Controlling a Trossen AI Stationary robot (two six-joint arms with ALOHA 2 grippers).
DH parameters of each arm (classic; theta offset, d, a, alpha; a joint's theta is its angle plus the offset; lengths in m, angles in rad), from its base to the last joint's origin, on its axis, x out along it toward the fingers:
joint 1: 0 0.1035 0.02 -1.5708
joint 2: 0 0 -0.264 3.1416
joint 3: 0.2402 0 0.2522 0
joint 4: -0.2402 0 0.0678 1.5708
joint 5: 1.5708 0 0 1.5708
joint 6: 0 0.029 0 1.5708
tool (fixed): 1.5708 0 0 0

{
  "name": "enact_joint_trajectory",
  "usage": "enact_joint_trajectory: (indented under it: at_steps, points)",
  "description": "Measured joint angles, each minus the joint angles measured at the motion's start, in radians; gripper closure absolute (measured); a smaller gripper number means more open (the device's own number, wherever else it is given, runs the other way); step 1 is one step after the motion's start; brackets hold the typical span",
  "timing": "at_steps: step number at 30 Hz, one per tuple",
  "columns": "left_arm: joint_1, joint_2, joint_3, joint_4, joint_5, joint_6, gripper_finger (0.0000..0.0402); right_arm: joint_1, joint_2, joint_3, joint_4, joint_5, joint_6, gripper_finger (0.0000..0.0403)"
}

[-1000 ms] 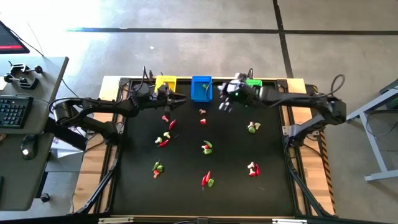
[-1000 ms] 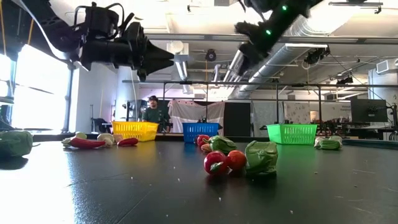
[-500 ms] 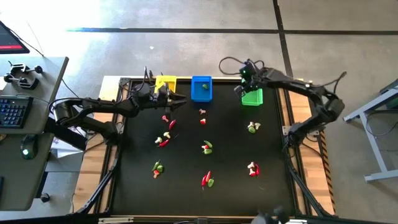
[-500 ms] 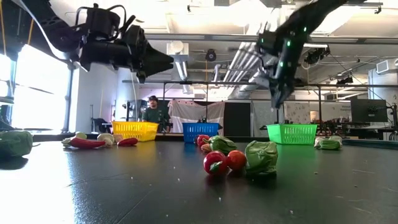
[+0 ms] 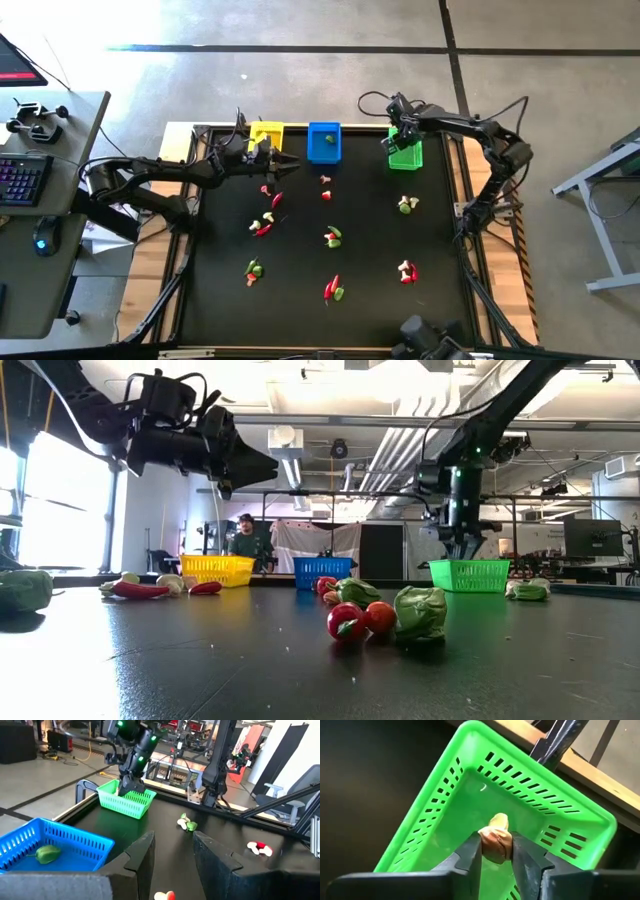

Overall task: Sort produce into baskets
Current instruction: Put the brown mushroom into the green bin, then put the red chili into the yellow bin

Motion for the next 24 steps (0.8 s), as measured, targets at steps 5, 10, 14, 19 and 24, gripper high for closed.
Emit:
enact_joint_trajectory:
  at_steps: [5,10,14,19,24]
  points:
    - [0.000,0.000,0.000,0.000,0.000,0.000,0.0283,0.005,0.015,0.000,0.002,0.023,0.000,0.0274]
    - [0.000,0.000,0.000,0.000,0.000,-0.001,0.0283,0.017,0.014,0.000,0.007,0.028,-0.005,0.0226]
    - [0.000,0.000,0.000,0.000,0.000,-0.001,0.0283,0.030,0.008,0.024,-0.030,0.031,-0.007,0.0213]
    - [0.000,0.000,0.000,-0.012,-0.001,0.000,0.0283,0.094,-0.067,0.066,-0.033,0.033,-0.032,0.0243]
    - [-0.001,0.000,0.000,-0.039,-0.067,0.010,0.0283,0.204,-0.185,0.079,-0.025,0.033,-0.065,0.0304]
